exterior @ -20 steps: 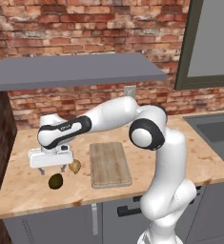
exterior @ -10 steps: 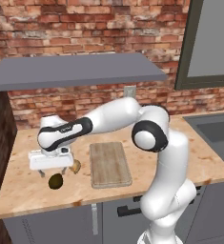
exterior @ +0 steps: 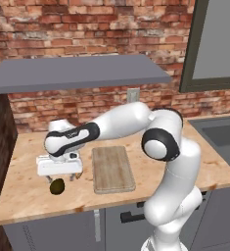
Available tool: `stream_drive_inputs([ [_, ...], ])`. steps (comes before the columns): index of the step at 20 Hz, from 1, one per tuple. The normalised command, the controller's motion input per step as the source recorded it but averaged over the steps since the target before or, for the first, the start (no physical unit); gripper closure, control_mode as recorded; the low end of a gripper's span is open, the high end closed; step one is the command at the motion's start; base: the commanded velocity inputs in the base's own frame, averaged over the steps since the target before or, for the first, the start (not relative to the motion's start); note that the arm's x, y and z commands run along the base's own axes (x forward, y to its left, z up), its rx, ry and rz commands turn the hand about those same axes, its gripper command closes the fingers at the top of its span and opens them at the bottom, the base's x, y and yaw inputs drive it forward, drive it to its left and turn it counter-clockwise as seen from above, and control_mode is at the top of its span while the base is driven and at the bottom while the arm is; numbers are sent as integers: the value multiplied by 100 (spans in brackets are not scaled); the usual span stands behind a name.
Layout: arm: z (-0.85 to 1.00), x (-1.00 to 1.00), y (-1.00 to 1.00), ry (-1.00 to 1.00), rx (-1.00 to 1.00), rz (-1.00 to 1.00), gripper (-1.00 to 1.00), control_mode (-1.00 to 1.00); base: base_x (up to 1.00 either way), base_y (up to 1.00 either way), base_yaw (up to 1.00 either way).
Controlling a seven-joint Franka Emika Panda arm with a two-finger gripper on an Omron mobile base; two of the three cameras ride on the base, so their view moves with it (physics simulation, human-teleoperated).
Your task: Place the avocado, onion, tomato, and bell pepper on the cutting board.
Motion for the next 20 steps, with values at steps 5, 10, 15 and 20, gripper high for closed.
stream_drive_inputs([
  [5, -7, 0, 0, 0, 0, 0, -100, -100, 0, 0, 0],
  [10, -14, 4, 0, 0, 0, 0, -100, -100, 0, 0, 0],
  [15, -10, 23, 0, 0, 0, 0, -100, -100, 0, 0, 0],
  [20, -36, 8, 4, 5, -1, 0, -100, -100, 0, 0, 0],
])
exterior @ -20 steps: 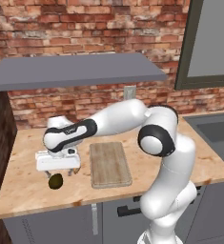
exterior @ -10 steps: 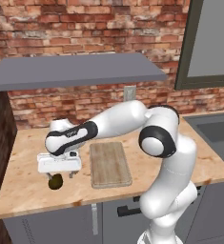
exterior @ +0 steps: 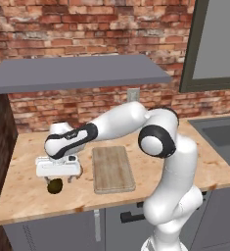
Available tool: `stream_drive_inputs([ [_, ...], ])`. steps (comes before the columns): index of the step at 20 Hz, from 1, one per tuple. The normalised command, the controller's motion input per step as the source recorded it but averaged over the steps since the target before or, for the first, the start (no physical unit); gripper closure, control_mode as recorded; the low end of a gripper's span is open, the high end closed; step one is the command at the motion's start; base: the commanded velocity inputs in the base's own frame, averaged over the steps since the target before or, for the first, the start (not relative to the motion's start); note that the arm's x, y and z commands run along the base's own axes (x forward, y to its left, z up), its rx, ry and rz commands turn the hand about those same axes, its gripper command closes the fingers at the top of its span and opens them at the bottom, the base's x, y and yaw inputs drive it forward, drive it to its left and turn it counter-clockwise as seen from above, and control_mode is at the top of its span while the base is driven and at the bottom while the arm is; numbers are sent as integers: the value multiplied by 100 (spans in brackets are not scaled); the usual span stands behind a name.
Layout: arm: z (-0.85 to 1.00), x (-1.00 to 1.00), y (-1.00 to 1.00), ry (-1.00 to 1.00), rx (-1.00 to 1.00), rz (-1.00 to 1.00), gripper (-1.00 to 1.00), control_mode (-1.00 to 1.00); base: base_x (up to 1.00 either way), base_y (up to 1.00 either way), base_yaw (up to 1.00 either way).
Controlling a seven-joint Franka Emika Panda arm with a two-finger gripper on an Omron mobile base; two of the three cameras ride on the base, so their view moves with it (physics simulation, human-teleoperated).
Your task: Place the avocado, onion, tomato, and bell pepper on the cutting board.
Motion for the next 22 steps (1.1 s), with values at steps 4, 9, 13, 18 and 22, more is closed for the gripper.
stream_drive_inputs([
  [4, -61, 0, 13, 10, -1, -1, -100, -100, 0, 0, 0],
  [9, -60, 0, 7, 9, -2, -2, 100, -100, 0, 0, 0],
  [13, 2, -15, -12, 0, -1, -4, 100, -100, 0, 0, 0],
  [18, 49, -44, -26, -5, 0, -1, 100, -100, 0, 0, 0],
  [22, 82, -48, -48, -11, 0, 0, 100, -100, 0, 0, 0],
])
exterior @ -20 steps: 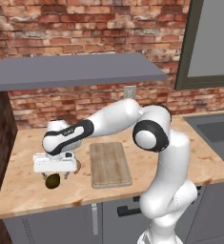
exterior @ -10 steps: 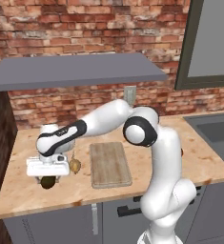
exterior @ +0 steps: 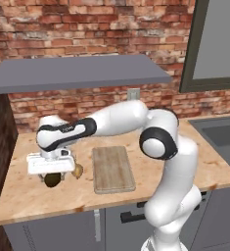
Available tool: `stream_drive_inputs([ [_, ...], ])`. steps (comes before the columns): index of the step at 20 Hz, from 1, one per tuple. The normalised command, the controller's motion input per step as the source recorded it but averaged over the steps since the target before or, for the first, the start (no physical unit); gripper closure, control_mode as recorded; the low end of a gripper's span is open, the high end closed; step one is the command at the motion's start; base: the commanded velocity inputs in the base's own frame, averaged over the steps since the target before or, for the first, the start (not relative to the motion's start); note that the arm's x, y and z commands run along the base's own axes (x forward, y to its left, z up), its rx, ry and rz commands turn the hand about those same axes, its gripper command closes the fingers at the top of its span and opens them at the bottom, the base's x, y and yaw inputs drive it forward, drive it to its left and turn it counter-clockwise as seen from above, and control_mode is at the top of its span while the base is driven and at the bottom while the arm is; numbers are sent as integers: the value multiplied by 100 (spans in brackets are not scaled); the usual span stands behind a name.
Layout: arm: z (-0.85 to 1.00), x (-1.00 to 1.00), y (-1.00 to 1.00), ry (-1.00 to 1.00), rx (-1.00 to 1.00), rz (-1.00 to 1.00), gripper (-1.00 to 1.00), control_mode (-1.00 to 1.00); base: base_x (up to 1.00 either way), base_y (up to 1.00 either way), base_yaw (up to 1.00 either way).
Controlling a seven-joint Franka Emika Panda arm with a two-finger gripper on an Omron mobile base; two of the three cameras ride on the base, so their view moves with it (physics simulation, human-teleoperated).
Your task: Place the avocado, onion, tomato, and bell pepper on the cutting board.
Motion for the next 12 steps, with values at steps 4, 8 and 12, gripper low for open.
stream_drive_inputs([
  [4, 80, -51, -57, -14, 0, 0, 100, -100, 0, 0, 0],
  [8, 58, -59, -52, -16, 0, 0, 100, -100, 0, 0, 0],
  [12, 68, -51, -69, -18, -1, 0, 100, -100, 0, 0, 0],
])
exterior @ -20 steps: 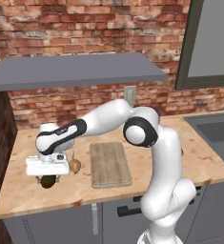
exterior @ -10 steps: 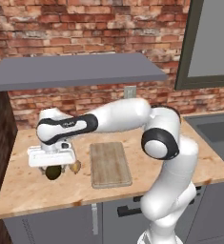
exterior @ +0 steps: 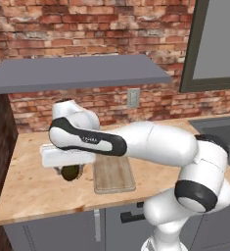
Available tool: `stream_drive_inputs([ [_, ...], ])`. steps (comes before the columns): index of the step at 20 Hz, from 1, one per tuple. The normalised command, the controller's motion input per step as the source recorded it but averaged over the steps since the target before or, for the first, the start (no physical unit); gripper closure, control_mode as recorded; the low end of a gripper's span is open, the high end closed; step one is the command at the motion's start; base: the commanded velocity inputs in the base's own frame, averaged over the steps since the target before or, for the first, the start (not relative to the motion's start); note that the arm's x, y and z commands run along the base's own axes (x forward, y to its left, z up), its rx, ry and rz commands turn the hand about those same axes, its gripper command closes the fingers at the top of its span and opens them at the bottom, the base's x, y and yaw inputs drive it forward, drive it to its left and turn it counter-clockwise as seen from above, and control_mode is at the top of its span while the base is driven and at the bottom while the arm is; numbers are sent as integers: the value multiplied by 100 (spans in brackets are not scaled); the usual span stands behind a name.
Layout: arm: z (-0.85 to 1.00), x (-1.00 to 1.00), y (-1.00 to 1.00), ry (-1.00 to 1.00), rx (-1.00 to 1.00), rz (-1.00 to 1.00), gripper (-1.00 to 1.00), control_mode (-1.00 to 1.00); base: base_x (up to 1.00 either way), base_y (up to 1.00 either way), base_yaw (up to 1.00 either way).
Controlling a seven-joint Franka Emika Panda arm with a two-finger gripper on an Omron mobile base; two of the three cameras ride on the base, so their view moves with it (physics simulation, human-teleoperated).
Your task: Place the avocado, onion, tomato, and bell pepper on the cutting board.
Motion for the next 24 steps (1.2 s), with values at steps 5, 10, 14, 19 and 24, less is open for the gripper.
stream_drive_inputs([
  [5, 64, -30, -90, -17, -2, 0, 100, -100, 0, 0, 0],
  [10, 26, -6, -83, -19, -5, 0, 100, -100, 0, 0, 0],
  [14, 0, 3, -67, -17, -3, 5, 100, -100, 0, 0, 0],
  [19, 0, 33, -61, -8, 0, 13, 100, -100, 0, 0, 0],
  [24, 0, 66, -48, 0, 1, 19, 100, -100, 0, 0, 0],
])
